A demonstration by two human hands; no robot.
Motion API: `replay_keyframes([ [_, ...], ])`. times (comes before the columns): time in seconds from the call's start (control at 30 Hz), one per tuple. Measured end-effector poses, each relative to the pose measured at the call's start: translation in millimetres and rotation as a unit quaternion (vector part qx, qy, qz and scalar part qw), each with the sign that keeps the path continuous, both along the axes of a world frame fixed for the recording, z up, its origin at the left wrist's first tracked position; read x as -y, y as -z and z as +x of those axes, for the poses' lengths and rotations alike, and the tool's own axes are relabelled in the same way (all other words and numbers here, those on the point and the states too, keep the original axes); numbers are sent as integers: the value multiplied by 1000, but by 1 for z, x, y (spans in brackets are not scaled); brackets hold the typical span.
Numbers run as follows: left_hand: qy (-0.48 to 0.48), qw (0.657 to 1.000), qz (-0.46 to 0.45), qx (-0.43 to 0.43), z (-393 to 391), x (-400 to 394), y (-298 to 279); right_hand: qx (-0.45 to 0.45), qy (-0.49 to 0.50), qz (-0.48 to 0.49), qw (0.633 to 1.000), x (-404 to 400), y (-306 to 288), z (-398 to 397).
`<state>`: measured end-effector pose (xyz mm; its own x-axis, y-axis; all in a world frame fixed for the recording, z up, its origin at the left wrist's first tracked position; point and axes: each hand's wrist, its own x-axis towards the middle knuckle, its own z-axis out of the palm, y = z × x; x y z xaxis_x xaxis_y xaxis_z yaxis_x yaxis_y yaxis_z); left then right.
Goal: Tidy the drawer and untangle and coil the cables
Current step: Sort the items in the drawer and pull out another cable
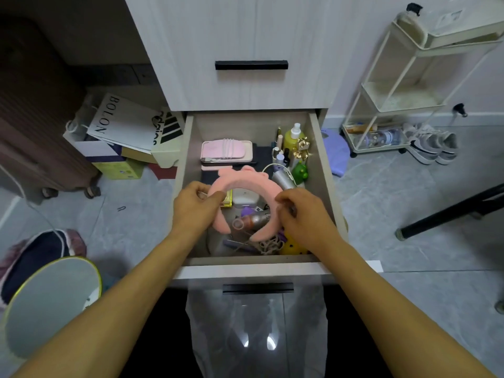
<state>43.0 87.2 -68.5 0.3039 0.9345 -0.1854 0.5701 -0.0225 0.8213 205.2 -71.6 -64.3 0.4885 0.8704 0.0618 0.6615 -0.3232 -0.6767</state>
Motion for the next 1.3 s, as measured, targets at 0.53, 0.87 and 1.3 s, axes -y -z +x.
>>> replay_keyframes([
  [0.53, -92, 965, -242, 38, 50, -28, 38, 0, 57, -128, 990, -26, 14, 28],
  [0.87, 416, 873, 18, -256, 55, 1, 30, 89, -11, -192, 977, -20, 22, 26],
  [1.3, 99, 975, -188, 72, 38, -5, 18, 73, 135, -250, 956, -53, 30, 30],
])
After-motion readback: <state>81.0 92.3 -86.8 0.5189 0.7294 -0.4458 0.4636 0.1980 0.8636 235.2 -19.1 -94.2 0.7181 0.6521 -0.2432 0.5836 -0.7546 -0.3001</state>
